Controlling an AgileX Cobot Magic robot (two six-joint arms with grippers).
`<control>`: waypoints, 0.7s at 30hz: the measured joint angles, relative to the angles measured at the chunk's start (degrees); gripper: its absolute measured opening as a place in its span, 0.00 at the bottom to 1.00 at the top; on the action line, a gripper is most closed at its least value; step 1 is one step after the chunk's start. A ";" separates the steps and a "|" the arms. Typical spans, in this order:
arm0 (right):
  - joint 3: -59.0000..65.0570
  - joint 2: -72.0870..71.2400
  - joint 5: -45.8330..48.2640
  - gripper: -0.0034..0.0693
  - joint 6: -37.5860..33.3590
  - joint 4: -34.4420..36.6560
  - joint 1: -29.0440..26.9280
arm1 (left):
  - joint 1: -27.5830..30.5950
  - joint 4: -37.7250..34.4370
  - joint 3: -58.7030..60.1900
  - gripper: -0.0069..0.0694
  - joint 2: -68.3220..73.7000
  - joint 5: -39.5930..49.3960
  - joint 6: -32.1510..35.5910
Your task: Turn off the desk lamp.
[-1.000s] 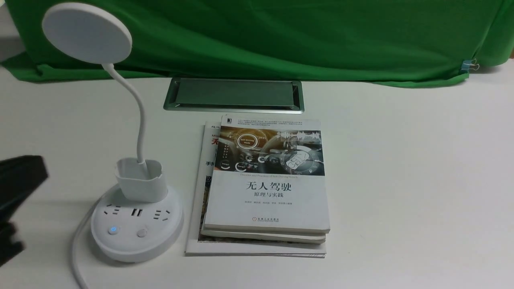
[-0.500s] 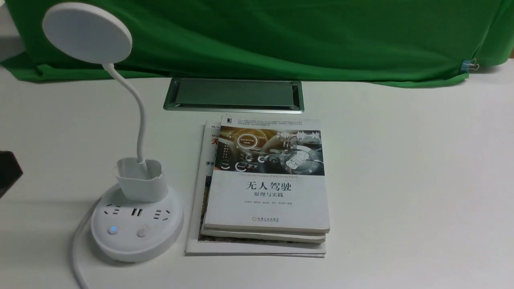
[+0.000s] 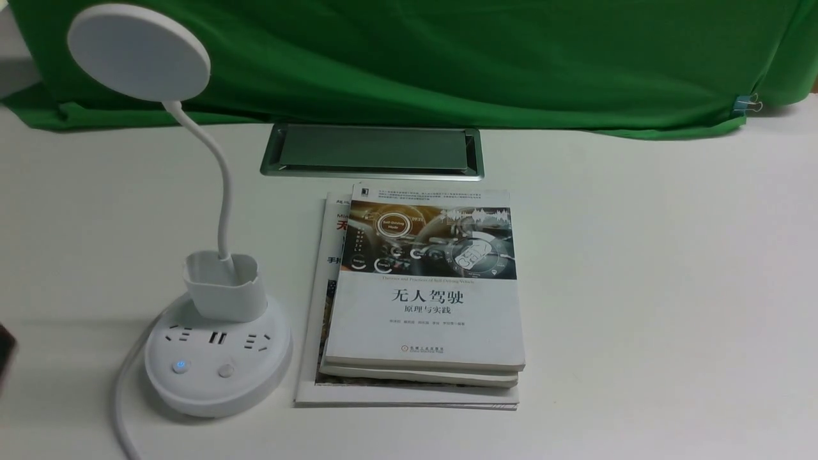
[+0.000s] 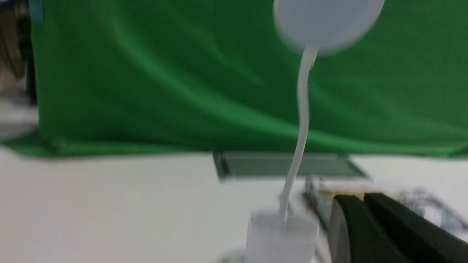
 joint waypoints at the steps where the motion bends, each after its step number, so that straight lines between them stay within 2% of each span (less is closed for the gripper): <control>1: 0.00 0.00 0.00 0.10 0.00 0.00 0.00 | 0.00 -0.06 1.19 0.12 -0.80 0.29 0.00; 6: 0.00 0.00 0.00 0.10 0.00 0.00 0.00 | 0.00 -0.85 3.70 0.12 -1.69 7.01 -0.85; 21: 0.00 0.00 0.00 0.10 0.00 0.00 0.00 | 0.05 -0.99 3.76 0.12 -1.84 7.07 -0.89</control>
